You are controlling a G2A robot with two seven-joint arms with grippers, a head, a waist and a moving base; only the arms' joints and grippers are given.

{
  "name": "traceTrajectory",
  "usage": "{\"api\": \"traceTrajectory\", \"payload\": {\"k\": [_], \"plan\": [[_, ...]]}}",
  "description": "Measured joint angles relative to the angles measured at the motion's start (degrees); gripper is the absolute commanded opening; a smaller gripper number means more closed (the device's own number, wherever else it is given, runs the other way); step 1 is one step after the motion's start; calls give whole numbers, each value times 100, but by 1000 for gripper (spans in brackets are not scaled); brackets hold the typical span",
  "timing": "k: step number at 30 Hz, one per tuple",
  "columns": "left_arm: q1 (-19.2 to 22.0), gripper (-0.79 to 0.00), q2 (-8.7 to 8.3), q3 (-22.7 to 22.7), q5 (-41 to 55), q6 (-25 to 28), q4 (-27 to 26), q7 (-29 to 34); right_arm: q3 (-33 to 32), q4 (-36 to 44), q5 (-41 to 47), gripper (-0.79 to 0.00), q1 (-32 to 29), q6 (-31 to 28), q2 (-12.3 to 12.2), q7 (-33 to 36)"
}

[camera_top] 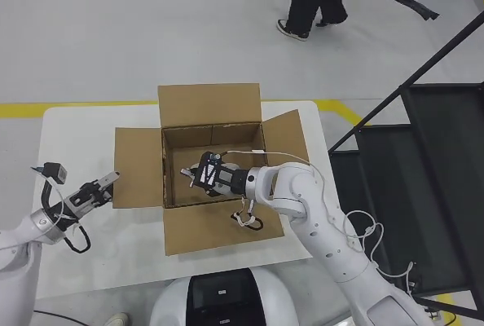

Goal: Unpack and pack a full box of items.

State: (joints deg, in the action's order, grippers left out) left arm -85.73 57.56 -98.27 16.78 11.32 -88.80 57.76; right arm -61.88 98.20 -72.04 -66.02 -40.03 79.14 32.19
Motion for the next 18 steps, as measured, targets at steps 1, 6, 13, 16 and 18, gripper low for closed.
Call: {"api": "traceTrajectory", "payload": {"k": [1,6,13,16,18], "plan": [[14,-785,-5,-2,25,-21,14,49,0,0,0,-785,0,0,0,0],[76,-785,-35,1,-151,-2,96,82,0,0,0,-785,0,0,0,0],[96,-785,-76,-165,-258,63,188,-46,0,0,0,-785,0,0,0,0],[62,-785,-104,-326,-205,-4,211,-18,0,0,0,-785,0,0,0,0],[20,-785,-128,-434,-208,-19,212,55,0,0,0,-785,0,0,0,0]]}}
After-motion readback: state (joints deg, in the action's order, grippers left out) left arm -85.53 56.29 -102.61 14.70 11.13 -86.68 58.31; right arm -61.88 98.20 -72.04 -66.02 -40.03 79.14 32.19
